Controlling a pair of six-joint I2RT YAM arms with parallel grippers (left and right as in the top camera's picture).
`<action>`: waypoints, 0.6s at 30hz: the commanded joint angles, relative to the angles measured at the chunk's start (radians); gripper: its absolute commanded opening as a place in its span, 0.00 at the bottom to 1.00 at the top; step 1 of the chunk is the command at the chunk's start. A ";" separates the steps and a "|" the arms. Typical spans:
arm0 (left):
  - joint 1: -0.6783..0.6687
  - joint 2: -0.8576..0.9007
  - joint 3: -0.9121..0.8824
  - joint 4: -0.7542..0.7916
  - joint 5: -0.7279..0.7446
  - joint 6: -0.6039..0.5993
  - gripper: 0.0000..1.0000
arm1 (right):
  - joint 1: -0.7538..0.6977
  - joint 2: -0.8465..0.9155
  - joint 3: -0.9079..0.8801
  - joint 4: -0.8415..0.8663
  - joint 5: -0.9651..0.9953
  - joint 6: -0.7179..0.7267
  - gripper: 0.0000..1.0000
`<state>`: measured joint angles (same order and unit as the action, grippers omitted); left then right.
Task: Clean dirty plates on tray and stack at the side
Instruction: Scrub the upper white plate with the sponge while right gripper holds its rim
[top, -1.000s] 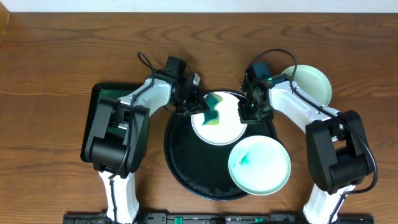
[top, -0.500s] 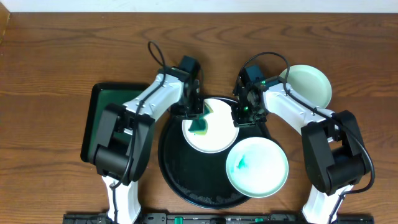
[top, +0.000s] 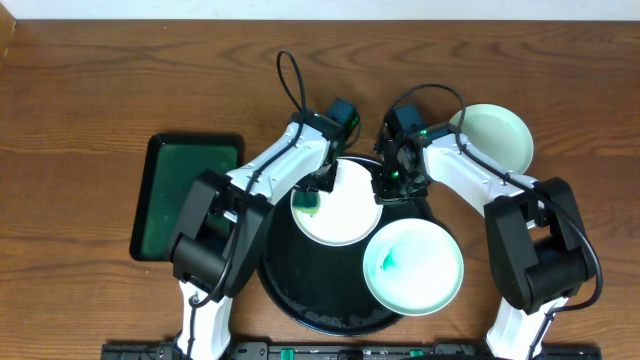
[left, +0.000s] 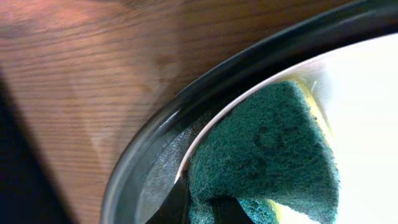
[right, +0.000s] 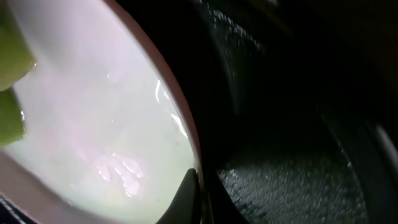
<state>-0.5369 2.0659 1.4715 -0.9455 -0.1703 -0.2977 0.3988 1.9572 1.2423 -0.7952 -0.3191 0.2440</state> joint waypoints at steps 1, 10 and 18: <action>0.058 0.058 -0.024 -0.061 -0.196 0.039 0.07 | -0.005 0.024 -0.031 -0.035 0.108 -0.021 0.01; 0.002 0.058 -0.024 -0.078 0.270 0.255 0.07 | -0.006 0.024 -0.031 -0.035 0.109 -0.021 0.01; -0.078 0.058 -0.024 -0.044 0.473 0.325 0.07 | -0.009 0.024 -0.031 -0.035 0.109 -0.021 0.01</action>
<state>-0.5579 2.0678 1.4811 -0.9962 0.0711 -0.0414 0.3965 1.9568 1.2354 -0.8268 -0.2970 0.2409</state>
